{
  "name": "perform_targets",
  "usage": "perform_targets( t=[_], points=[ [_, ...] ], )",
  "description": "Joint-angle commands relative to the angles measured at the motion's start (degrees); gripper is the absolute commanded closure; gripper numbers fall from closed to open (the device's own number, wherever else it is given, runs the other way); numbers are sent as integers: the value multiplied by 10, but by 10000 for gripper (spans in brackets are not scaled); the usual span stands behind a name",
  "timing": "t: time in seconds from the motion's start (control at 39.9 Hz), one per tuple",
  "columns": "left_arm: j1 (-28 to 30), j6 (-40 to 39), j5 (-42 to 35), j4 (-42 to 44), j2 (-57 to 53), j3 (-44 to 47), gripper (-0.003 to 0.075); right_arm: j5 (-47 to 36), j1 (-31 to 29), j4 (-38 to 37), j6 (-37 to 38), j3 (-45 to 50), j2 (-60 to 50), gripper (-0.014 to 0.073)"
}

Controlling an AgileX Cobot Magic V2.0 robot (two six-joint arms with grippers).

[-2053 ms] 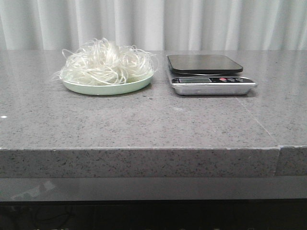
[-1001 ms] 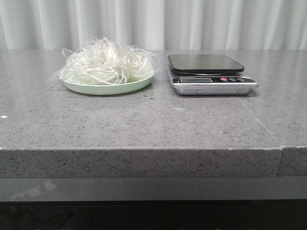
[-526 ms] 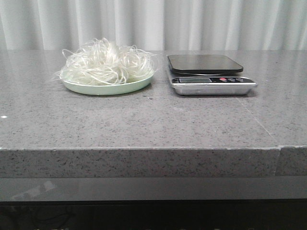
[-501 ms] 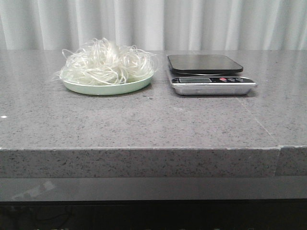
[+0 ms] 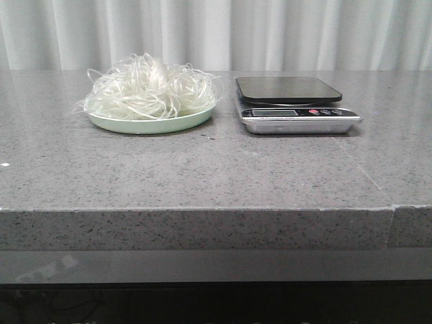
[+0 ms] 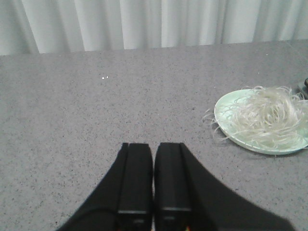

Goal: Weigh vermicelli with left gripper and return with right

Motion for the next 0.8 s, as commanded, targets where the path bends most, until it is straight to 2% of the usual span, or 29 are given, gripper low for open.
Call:
perform_targets(
  t=[0.0,0.28,0.35,0.43,0.48,0.55,0.63,0.78],
  points=[
    [0,-4,-37,-6,12,-3,565,-30,1,-2,-4,-14,23,445],
    [0,-4,-38,-6,13,32,565,-19,1,-2,-4,-14,54,438],
    [0,-4,-36,-6,13,35,557,-19,1,-2,-5,-14,54,391],
    [0,-4,-36,-6,13,35,502,-19,1,-2,-5,-14,54,292],
    [0,-4,-36,-6,13,35,425,-19,1,-2,-5,-14,54,195],
    [-1,-4,-36,-10,13,35,321,-19,1,-2,-5,-14,54,95],
    [-14,2,-39,-20,15,35,267,-22,1,-2,-5,-14,54,55],
    [-57,33,-49,-44,49,26,271,-22,1,-1,-5,-14,54,55]
  ],
)
